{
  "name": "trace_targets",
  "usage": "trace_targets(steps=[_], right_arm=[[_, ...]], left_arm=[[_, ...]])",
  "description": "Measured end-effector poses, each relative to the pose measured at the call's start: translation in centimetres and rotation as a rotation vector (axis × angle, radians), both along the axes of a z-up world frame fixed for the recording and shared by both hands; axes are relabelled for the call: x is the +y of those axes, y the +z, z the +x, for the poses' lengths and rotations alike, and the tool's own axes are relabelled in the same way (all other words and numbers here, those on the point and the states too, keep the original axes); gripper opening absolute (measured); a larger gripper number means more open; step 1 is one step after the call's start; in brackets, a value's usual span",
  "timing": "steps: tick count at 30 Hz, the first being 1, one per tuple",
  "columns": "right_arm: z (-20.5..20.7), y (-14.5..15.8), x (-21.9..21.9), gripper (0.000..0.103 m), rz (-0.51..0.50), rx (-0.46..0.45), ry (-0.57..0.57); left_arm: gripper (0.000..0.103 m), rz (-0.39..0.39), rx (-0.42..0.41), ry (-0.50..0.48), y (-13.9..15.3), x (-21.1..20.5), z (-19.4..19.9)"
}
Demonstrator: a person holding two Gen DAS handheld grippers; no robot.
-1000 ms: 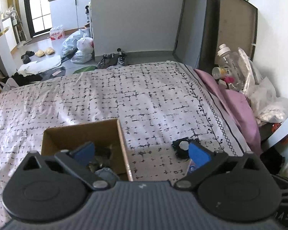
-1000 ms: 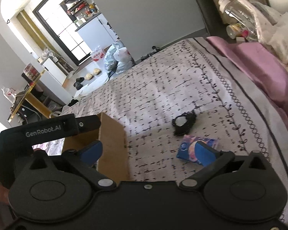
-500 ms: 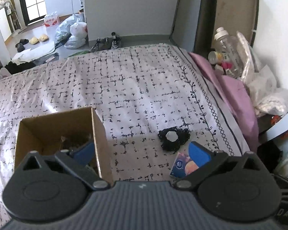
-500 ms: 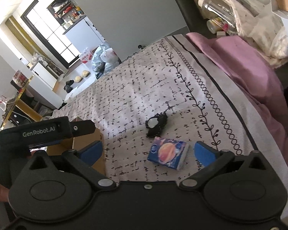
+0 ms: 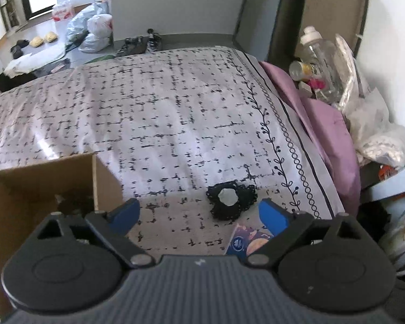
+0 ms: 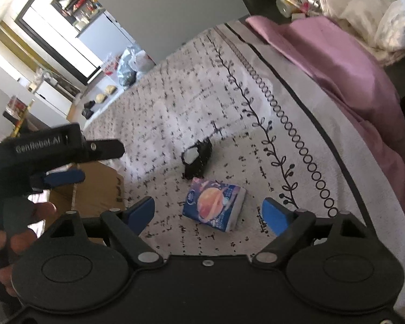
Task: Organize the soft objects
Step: 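Reach the right tool to the blue snack packet and close on it, then grasp the black plush with the left tool while the right tool holds the snack packet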
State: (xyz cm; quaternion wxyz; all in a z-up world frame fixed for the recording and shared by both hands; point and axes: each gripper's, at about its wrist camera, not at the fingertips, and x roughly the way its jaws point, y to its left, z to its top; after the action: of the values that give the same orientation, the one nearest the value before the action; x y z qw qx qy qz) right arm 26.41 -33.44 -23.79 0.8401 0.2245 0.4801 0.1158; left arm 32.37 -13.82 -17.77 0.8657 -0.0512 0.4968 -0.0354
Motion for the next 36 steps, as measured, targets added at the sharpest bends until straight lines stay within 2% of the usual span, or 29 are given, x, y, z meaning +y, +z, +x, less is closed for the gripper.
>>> trace_targets(steps=[4,16,18,20,22,25,31,36], right_arm=[[0.8,-1.4,0.7,0.086,0.006,0.041,-0.01],[2.3,-4.4,3.8,0.086,-0.09,0.096,-0.048],[2.2,-4.6,4.5,0.08,-0.137,0.094,-0.042],[2.2,-4.7,4.9,0.054,-0.181,0.093,-0.037],[2.3,-4.7,4.7,0.049,-0.176,0.094,-0.04],[2.2,-4.4,4.0,0.036,-0.163,0.088,-0.044],[1.7,-4.0,2.7,0.027,-0.112,0.087,-0.046],[1.2,-3.6,1.2,0.025,-0.104,0.079,-0.07]], left_arm=[[0.088,-0.001,0.03,-0.026,-1.1,-0.7,0.9],[0.088,-0.041,0.083,0.002,-3.5,-0.1,3.0],[0.088,-0.042,0.092,0.007,-3.8,-0.1,3.3],[0.088,-0.039,0.096,0.008,-4.2,-0.2,3.5],[0.088,-0.036,0.102,0.006,-4.5,-0.4,3.6],[0.088,-0.029,0.113,0.001,-5.0,-0.9,3.7],[0.088,-0.008,0.117,-0.021,-5.8,-2.2,4.1],[0.088,-0.015,0.116,-0.03,-6.5,-2.8,4.5]])
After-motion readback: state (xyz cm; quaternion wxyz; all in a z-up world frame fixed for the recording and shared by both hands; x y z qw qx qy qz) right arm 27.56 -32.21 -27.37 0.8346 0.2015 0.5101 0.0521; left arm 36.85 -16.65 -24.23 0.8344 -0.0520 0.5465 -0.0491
